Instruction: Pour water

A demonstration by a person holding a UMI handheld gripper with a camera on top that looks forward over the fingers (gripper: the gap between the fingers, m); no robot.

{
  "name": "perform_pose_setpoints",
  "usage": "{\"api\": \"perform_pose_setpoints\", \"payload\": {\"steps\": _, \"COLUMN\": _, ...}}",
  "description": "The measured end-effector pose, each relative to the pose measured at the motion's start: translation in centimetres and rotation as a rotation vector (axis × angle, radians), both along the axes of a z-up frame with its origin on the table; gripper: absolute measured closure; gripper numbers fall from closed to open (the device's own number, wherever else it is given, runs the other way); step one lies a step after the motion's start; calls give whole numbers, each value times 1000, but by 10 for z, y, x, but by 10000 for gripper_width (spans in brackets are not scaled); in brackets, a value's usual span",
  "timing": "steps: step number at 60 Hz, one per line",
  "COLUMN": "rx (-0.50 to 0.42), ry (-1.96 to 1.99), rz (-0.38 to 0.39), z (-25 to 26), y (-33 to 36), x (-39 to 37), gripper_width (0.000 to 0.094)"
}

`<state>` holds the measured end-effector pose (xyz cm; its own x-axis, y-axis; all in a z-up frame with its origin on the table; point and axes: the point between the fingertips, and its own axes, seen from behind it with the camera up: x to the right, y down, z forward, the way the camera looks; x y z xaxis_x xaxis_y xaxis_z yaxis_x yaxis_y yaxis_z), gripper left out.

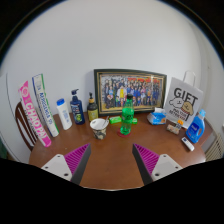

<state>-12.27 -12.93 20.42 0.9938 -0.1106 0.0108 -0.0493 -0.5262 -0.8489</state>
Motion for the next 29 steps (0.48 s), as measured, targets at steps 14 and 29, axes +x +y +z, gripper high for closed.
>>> {"api": "perform_pose_setpoints", "payload": {"steps": 14, "rx": -3, "ry": -72, "rz": -2, "z": 34, "y": -75, "x": -7, "gripper_width": 80}}
{"api": "perform_pose_setpoints", "payload": {"steps": 29, "rx": -10, "ry": -92, "rz": -2, "z": 34, "y": -103, "x": 7, "gripper_width": 82}}
